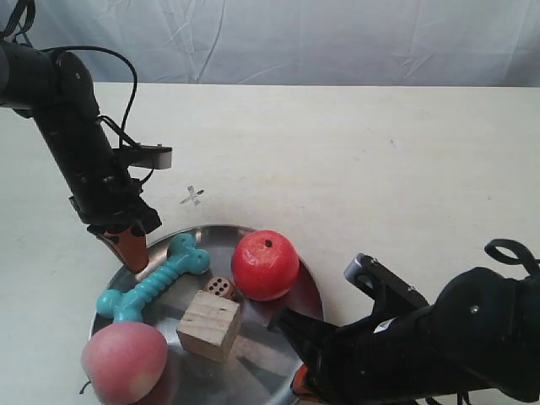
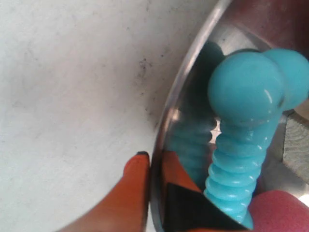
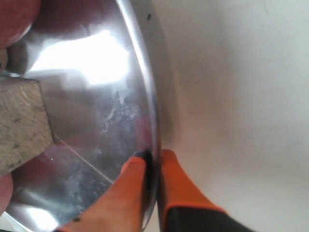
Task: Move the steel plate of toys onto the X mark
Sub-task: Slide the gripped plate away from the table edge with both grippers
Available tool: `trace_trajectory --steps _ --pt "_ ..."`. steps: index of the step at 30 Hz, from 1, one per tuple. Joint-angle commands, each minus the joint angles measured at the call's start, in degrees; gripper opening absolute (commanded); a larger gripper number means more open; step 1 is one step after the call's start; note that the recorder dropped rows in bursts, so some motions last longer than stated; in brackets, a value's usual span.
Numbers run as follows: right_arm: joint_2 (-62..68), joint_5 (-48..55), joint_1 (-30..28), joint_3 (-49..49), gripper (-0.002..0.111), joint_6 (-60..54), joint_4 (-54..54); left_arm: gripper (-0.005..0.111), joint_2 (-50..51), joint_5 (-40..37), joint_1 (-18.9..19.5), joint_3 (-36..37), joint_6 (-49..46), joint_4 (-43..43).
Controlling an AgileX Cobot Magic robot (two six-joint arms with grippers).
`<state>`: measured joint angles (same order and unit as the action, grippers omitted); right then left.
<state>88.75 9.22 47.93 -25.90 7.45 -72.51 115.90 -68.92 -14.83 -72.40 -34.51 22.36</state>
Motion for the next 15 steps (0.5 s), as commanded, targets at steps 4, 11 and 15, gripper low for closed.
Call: trace_trajectory --steps 4,11,15 --pt "-0.4 0.3 -0.6 -2.8 -0.001 -1.4 3.0 0.000 -0.7 -1.0 -0.2 -1.7 2.5 2.2" --pt "-0.1 -1.0 -0.6 -2.9 -0.001 -1.4 3.1 0.000 -0.7 -1.0 -0.2 -5.1 3.0 1.5" --pt "-0.1 -2.3 -0.6 -2.9 -0.001 -1.4 3.1 0.000 -0.7 -1.0 -0.2 -6.3 4.0 0.7"
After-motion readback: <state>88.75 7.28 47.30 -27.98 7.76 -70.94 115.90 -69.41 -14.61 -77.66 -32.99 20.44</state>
